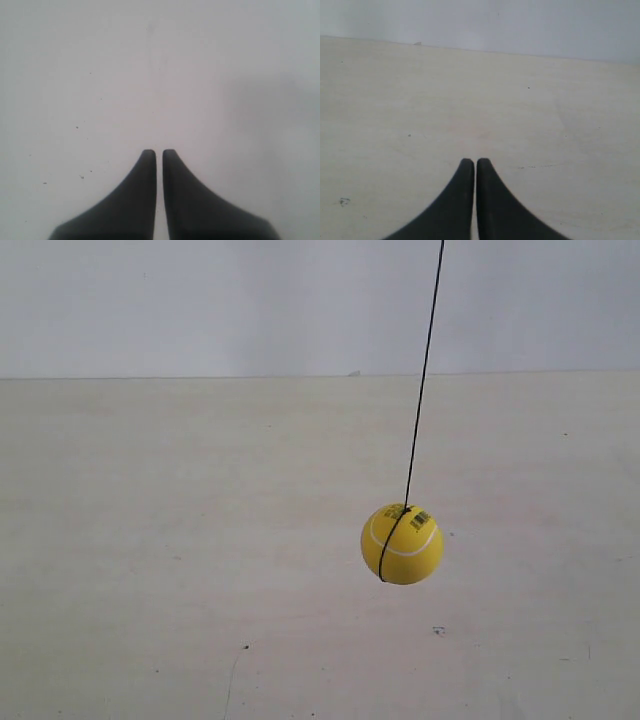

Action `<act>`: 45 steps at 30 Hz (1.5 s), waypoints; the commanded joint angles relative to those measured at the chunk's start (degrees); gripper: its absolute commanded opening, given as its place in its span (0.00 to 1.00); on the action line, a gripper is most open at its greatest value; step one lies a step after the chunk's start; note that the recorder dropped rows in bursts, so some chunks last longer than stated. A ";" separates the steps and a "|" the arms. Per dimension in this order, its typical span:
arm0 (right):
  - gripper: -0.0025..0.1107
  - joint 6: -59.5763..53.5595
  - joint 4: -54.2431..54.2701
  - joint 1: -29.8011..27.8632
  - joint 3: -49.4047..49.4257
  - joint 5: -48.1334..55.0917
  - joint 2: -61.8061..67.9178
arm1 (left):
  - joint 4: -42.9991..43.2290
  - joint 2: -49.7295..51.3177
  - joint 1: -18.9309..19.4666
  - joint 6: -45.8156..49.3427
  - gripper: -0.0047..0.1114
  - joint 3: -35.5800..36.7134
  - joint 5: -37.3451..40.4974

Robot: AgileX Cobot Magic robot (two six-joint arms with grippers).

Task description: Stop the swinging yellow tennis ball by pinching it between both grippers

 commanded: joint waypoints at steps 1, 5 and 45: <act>0.02 -0.56 0.15 -0.18 -0.05 -0.06 -0.31 | -0.59 -0.12 0.16 -0.56 0.08 0.32 0.29; 0.02 -0.56 0.15 -0.18 -0.05 -0.06 -0.31 | -0.59 -0.12 0.16 -0.56 0.08 0.32 0.29; 0.02 -0.56 0.15 -0.18 -0.05 -0.06 -0.31 | -56.19 -0.12 4.06 54.77 0.08 22.64 19.25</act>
